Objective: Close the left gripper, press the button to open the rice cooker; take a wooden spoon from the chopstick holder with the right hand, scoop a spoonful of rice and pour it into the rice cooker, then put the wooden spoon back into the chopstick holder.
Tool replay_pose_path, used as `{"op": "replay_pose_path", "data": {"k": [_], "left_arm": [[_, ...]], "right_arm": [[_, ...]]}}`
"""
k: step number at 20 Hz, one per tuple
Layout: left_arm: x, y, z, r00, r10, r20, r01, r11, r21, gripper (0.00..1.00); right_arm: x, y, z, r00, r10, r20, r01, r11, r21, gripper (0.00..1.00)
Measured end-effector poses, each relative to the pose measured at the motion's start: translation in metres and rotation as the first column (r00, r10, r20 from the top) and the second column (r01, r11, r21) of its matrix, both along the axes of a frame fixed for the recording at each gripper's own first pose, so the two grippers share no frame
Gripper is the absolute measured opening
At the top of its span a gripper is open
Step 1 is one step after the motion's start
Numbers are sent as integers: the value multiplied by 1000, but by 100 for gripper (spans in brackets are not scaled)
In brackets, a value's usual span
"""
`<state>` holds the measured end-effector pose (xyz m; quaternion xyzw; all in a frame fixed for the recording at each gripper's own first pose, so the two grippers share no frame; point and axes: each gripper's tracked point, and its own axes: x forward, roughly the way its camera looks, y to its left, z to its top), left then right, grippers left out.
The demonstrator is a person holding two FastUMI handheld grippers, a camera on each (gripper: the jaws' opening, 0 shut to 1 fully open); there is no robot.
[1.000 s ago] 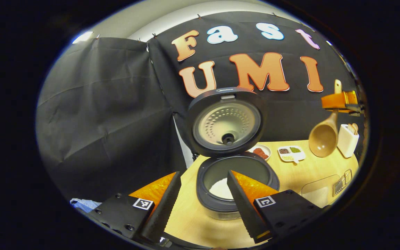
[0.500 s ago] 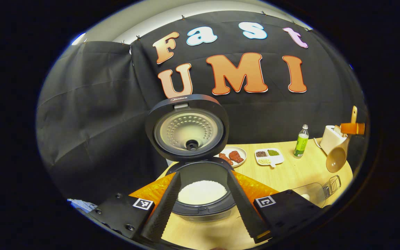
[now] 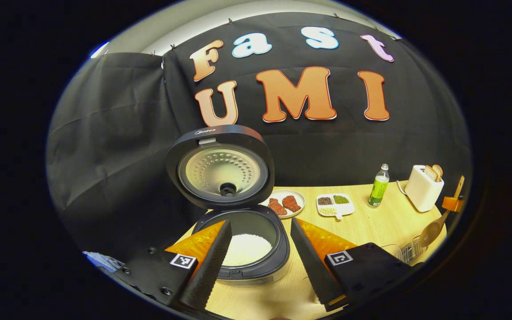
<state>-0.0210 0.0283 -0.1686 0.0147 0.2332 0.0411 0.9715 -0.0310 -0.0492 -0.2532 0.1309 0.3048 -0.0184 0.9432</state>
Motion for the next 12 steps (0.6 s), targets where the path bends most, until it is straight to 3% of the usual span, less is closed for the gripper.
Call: {"op": "replay_pose_path", "data": {"k": [3, 4, 6, 8, 9, 12], "left_arm": [[1, 7, -1, 1000, 2, -11, -2, 1000, 9, 99], [3, 11, 0, 1000, 5, -12, -5, 1000, 15, 91], [6, 15, -2, 1000, 6, -17, -6, 1000, 11, 94], [8, 15, -9, 999, 3, -34, -4, 1000, -20, 82], [9, 15, -11, 999, 4, -41, -5, 1000, -28, 91], [14, 17, -12, 999, 1, -39, -2, 999, -39, 91]], "right_arm": [[-14, 1, -25, 999, -6, -46, 6, 1000, -5, 10], [-16, 3, -30, 998, -10, -55, 10, 1000, -11, 10], [-21, 4, -42, 997, -22, -76, 19, 999, -38, 10], [-25, 8, -54, 993, -31, -112, 26, 999, -46, 10], [-28, 8, -58, 991, -37, -126, 31, 998, -51, 9], [-34, 4, -63, 987, -62, -148, 53, 997, -62, 10]]}}
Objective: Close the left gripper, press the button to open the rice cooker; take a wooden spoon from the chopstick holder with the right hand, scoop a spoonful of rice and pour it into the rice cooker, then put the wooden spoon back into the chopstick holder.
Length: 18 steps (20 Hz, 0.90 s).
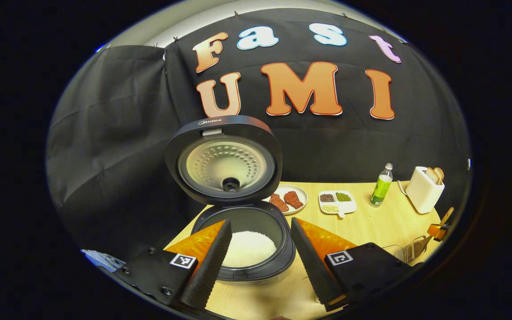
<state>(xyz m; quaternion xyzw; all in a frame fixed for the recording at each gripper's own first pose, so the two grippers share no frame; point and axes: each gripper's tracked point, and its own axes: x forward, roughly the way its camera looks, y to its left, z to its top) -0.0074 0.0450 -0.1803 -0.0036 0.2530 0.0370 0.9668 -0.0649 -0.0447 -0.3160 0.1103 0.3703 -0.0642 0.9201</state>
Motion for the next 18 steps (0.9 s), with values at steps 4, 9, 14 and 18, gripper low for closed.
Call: {"op": "replay_pose_path", "data": {"k": [4, 9, 14, 18], "left_arm": [[9, -3, -3, 1000, -15, -5, 15, 1000, -11, 91], [17, -11, -2, 999, -42, -2, 42, 999, -25, 91], [26, -12, 5, 999, -42, 15, 43, 998, -43, 91], [48, -4, 38, 996, -8, 84, 13, 998, -67, 92]], "right_arm": [[-18, -1, -15, 997, -31, -68, 31, 999, 11, 10], [-30, 0, -18, 995, -47, -85, 49, 999, 21, 12], [-36, -9, -9, 984, -130, -125, 143, 985, 99, 21], [-24, -25, 11, 979, -180, -97, 189, 978, 93, 48]]}}
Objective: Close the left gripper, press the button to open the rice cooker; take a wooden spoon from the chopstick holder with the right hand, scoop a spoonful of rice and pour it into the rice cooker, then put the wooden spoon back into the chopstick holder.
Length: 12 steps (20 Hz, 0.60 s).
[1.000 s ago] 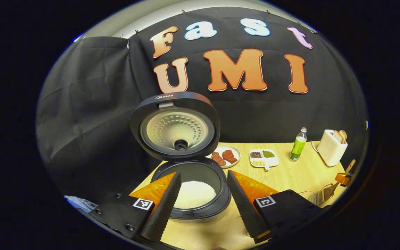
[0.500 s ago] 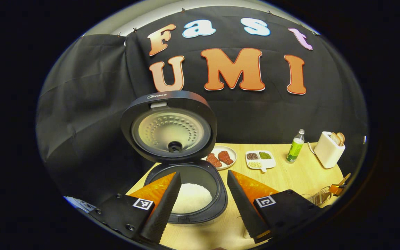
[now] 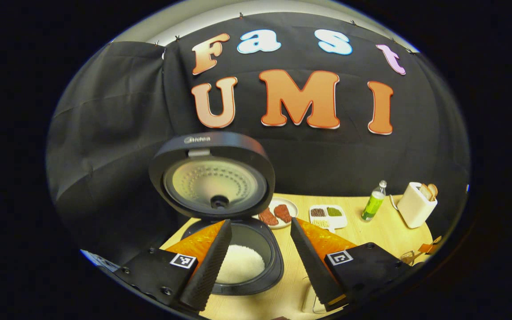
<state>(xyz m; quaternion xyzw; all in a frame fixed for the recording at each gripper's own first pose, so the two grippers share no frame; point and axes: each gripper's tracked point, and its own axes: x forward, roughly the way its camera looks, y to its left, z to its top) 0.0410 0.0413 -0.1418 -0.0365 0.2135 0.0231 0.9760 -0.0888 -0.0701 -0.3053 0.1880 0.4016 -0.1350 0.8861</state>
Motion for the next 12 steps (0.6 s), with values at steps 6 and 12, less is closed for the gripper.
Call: {"op": "replay_pose_path", "data": {"k": [6, 12], "left_arm": [[49, 65, 75, 986, 82, 146, -90, 995, 52, 91], [103, 125, 116, 989, 38, 146, -58, 989, 135, 90]], "right_arm": [[27, -3, 54, 993, 59, 102, -50, 995, -91, 83], [69, 8, 112, 967, 162, 196, -117, 968, -221, 88]]}}
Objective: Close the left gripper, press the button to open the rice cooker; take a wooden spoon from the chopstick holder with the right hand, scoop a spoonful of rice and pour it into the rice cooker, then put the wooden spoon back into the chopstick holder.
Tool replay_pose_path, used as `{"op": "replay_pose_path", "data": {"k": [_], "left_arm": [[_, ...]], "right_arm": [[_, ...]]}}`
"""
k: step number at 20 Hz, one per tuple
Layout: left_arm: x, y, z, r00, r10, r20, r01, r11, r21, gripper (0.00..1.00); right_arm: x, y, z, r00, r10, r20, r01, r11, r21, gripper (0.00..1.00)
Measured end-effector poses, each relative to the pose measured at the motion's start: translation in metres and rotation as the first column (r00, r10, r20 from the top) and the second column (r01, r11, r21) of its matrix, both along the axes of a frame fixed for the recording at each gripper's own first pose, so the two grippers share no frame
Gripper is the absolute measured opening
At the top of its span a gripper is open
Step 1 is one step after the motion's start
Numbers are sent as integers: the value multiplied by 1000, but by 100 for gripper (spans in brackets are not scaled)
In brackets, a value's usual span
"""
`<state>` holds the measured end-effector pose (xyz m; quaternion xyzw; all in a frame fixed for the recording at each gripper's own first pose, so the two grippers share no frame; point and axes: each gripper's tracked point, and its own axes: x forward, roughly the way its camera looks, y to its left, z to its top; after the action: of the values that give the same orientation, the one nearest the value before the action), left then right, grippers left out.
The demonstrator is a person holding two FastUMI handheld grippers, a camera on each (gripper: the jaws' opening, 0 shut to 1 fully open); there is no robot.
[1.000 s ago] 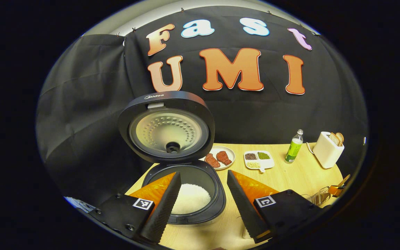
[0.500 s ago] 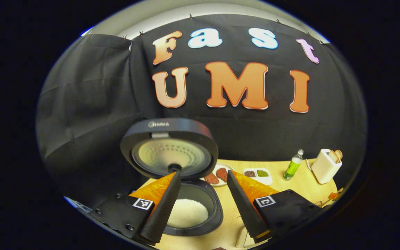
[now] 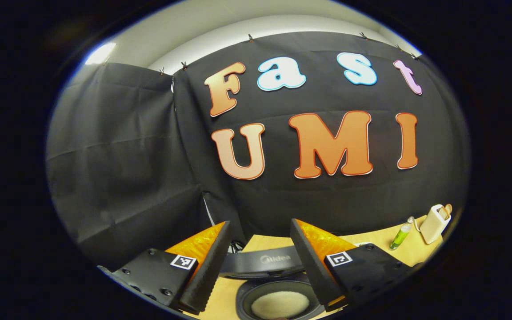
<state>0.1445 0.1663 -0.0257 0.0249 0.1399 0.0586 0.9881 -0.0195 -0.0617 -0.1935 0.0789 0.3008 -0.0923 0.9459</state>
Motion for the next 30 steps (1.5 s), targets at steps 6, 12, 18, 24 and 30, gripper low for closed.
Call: {"op": "replay_pose_path", "data": {"k": [6, 12, 18, 24, 30], "left_arm": [[44, 8, -18, 987, -65, -147, 60, 998, -37, 90], [55, -10, -63, 916, -116, -384, 91, 992, -82, 91], [23, -22, -115, 806, -161, -570, 6, 964, -264, 91], [-30, -34, -155, 661, -217, -719, -86, 929, -360, 88], [-75, -50, -190, 490, -194, -850, -173, 934, -313, 88]], "right_arm": [[15, 12, 47, 993, 60, 104, -55, 997, -51, 88], [15, 15, 49, 991, 74, 111, -64, 994, -85, 88], [10, 13, 45, 993, 70, 98, -61, 994, -92, 88], [11, 27, 39, 991, 99, 93, -92, 992, -83, 88], [16, 34, 33, 988, 123, 95, -113, 988, -104, 88]]}}
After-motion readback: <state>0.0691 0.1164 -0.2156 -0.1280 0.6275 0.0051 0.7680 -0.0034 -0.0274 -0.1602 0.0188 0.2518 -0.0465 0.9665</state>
